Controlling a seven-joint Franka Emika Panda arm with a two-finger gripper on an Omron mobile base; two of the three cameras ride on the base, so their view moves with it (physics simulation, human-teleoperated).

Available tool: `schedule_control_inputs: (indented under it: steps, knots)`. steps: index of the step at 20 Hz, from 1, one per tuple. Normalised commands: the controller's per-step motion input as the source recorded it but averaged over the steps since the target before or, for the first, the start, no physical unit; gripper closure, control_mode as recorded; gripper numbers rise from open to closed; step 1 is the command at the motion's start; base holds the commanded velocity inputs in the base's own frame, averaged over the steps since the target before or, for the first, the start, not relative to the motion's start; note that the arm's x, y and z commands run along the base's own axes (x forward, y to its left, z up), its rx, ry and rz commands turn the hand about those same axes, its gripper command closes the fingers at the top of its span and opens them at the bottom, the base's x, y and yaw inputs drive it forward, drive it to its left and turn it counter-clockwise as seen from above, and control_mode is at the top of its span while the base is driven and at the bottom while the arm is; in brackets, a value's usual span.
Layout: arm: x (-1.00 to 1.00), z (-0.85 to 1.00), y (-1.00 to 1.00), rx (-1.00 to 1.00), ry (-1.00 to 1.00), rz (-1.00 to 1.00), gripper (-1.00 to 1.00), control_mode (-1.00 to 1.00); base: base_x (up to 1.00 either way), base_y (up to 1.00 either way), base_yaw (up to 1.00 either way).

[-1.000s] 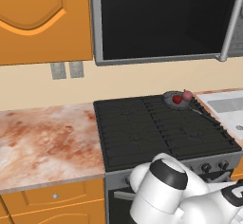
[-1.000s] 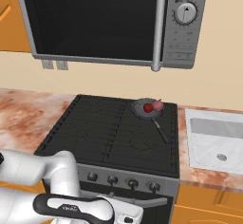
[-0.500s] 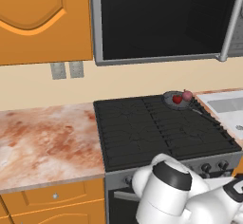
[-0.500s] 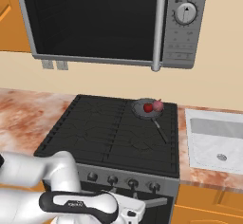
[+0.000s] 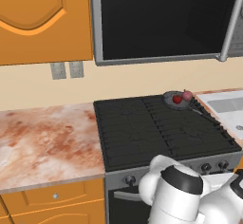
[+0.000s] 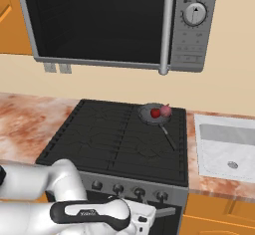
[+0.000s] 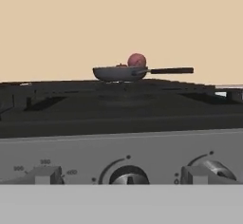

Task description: Place the pan on the rear right burner on the stove. Then place the tomato and the onion in the pan and turn on the rear right burner.

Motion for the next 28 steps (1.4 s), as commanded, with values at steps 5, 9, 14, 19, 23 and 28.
schedule_control_inputs:
  steps: [5,9,14,19,23,28]
  knots:
    - [0.00,-0.07,0.17,0.00,0.00,0.00,-1.00,-1.00,0.00,0.00,0.00]
    - [0.00,-0.06,0.25,0.00,0.00,0.00,-1.00,-1.00,0.00,0.00,0.00]
    - [0.07,0.02,0.31,0.00,0.00,0.00,-1.00,-1.00,0.00,0.00,0.00]
    - [0.25,0.11,0.09,0.00,0.00,-0.01,-1.00,-1.00,0.00,0.00,0.00]
    - [0.29,0.00,0.00,0.00,0.00,-0.10,-1.00,-1.00,0.00,0.00,0.00]
    - [0.26,0.00,0.00,0.00,0.00,-0.11,-1.00,-1.00,0.00,0.00,0.00]
